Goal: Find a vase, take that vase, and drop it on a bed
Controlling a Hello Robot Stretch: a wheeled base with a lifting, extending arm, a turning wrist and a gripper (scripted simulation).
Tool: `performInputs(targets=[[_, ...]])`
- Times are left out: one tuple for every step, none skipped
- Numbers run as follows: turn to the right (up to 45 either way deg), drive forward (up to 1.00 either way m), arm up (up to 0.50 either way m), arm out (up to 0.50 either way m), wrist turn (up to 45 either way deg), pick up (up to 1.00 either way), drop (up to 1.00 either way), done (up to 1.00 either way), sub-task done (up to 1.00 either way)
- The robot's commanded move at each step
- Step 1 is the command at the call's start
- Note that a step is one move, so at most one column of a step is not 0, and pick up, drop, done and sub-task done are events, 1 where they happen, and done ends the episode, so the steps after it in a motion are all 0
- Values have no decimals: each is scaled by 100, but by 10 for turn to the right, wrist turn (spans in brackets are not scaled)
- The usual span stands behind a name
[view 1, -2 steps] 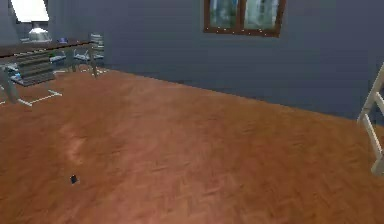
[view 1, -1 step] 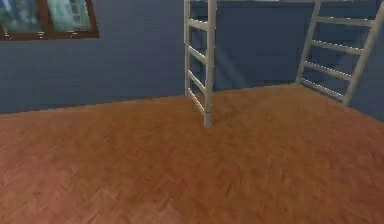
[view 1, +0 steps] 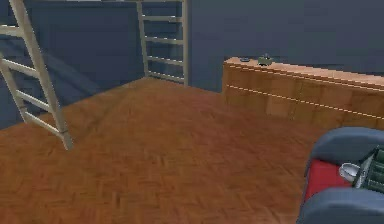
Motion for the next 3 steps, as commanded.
performInputs(targets=[[0, 95, 0, 0, 0, 0, 0, 0, 0], [330, 0, 0, 0, 0, 0, 0, 0, 0], [0, 100, 0, 0, 0, 0, 0, 0, 0]])
